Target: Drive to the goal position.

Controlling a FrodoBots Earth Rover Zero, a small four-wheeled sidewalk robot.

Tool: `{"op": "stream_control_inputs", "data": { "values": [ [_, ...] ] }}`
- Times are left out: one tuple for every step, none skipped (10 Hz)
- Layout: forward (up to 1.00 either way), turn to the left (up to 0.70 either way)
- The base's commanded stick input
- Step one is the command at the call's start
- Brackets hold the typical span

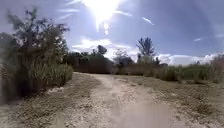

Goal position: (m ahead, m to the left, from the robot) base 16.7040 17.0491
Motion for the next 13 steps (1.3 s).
{"op": "stream_control_inputs", "data": {
  "values": [
    [0.70,0.00],
    [0.70,0.00],
    [0.70,0.00],
    [0.70,0.00],
    [0.70,0.00],
    [0.70,0.00],
    [0.70,0.00],
    [0.70,0.00],
    [0.70,0.00],
    [0.70,0.00],
    [0.70,0.00],
    [0.70,0.00],
    [0.70,0.00]
  ]
}}
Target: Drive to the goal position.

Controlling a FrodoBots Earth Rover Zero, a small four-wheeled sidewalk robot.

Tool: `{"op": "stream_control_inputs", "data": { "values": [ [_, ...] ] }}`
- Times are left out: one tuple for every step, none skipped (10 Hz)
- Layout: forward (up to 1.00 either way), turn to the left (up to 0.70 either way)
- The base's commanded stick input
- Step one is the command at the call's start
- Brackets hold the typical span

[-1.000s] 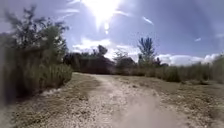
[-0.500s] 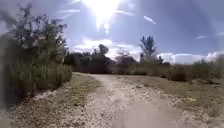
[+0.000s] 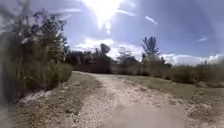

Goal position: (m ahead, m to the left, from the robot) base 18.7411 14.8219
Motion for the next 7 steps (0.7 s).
{"op": "stream_control_inputs", "data": {
  "values": [
    [0.70,0.00],
    [0.70,0.00],
    [0.70,0.00],
    [0.70,0.00],
    [0.70,0.00],
    [0.70,0.00],
    [0.70,0.00]
  ]
}}
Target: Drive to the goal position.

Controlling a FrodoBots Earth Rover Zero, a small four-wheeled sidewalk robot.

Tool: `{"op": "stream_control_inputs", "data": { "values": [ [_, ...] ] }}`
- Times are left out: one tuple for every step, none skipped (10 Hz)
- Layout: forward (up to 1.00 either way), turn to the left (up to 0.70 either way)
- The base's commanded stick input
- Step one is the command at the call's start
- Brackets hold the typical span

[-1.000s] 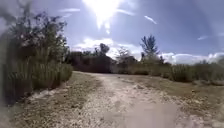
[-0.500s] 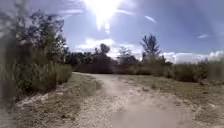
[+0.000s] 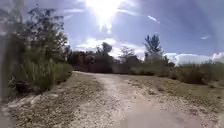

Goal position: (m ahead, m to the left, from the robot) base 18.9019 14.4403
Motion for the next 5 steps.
{"op": "stream_control_inputs", "data": {
  "values": [
    [0.70,0.00],
    [0.70,0.00],
    [0.70,0.00],
    [0.70,0.00],
    [0.70,0.00]
  ]
}}
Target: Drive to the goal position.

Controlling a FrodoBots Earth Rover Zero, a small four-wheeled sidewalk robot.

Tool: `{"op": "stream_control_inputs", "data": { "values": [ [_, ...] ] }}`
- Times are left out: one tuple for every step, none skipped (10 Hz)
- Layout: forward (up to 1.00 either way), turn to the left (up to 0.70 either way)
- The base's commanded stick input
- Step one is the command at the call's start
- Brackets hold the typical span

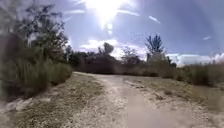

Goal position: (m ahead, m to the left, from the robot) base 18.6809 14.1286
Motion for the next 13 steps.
{"op": "stream_control_inputs", "data": {
  "values": [
    [0.70,0.00],
    [0.70,0.00],
    [0.70,0.00],
    [0.70,0.00],
    [0.70,0.00],
    [0.70,0.00],
    [0.70,0.00],
    [0.70,0.00],
    [0.70,0.00],
    [0.70,0.00],
    [0.70,0.00],
    [0.70,0.00],
    [0.70,-0.27]
  ]
}}
